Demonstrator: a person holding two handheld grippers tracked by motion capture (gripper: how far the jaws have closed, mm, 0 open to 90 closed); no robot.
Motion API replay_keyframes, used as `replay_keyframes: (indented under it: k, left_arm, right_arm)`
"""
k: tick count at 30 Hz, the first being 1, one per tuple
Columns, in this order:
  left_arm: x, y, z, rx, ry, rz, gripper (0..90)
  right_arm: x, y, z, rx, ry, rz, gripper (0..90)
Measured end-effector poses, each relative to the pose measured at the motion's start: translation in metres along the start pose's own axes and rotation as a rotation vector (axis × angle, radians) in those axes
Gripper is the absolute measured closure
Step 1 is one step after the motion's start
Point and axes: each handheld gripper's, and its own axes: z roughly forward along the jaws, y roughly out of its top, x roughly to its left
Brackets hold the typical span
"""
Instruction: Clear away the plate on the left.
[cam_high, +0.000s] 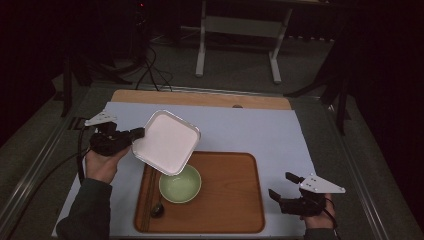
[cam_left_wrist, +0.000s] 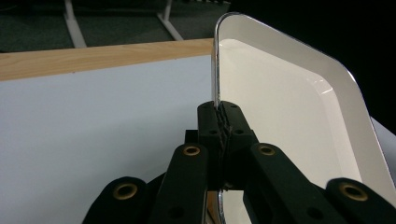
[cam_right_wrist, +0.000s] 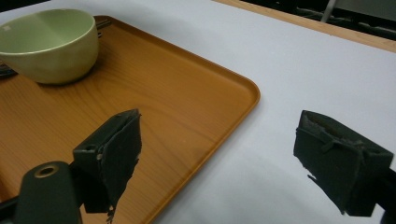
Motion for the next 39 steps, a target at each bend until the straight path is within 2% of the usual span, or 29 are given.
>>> replay_keyframes:
  k: [5,24,39]
  left_arm:
    - [-0.003,0.002,0.007,0.021,-0.013,0.028,89.5]
    - [-0.013,0.007,0.030,0.067,-0.056,0.079,89.4]
    - [-0.029,0.015,0.052,0.115,-0.086,0.143,89.4]
  right_arm:
    - [0.000,0.000,0.000,-0.001,0.000,0.000,14.6]
    - [0.000,0.000,0.000,-0.001,0.001,0.000,14.5]
    - [0.000,0.000,0.000,-0.002,0.001,0.000,14.6]
